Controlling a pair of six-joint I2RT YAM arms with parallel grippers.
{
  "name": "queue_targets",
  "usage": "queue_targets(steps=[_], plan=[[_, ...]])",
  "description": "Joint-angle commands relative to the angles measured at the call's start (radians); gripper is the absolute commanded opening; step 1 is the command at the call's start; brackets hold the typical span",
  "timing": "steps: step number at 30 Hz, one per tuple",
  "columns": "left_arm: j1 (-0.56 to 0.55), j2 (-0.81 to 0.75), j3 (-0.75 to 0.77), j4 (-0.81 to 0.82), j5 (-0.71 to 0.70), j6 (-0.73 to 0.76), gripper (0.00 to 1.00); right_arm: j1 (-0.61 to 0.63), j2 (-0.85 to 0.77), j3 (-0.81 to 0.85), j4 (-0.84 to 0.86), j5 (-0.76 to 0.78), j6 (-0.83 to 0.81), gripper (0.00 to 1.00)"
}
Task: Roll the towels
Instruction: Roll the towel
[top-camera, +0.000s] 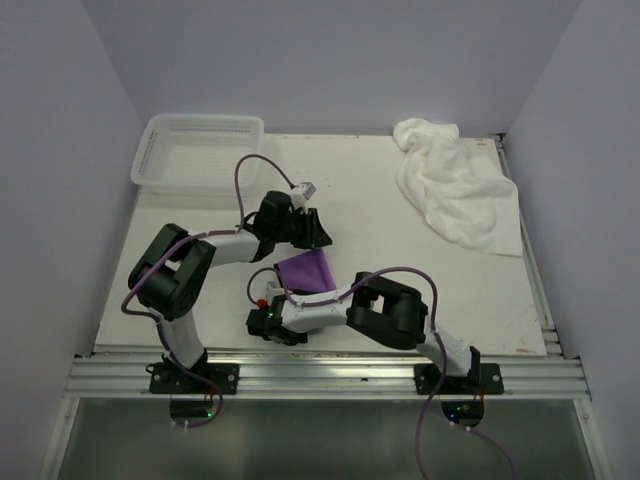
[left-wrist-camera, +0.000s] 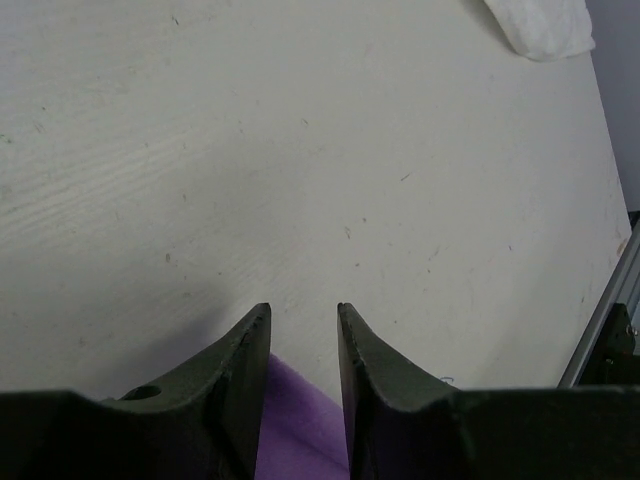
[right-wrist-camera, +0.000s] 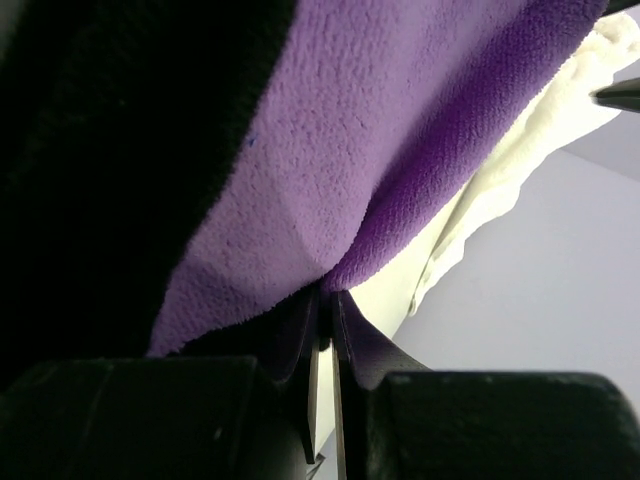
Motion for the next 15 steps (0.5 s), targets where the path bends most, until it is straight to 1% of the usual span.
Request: queue_targets(steps=[1,7,10,15], plan=[[-0.004,0.042,0.021,0.069,0.099,-0.009,0.36,0.006,0.061,0.004,0.053,-0.2,0.027,0.0],[-0.024,0.035,-0.016,0.062,0.067,0.003,0.36,0.006,0.076,0.013,0.047,-0.208,0.026,0.0],[-0.042,0.018,-0.011,-0.009,-0.01,0.028,0.36,0.006,0.081,0.01,0.047,-0.213,0.03,0.0],[-0.044,-0.034,-0.037,-0.042,-0.123,0.046,0.35,0.005,0.085,0.009,0.049,-0.228,0.037,0.0]])
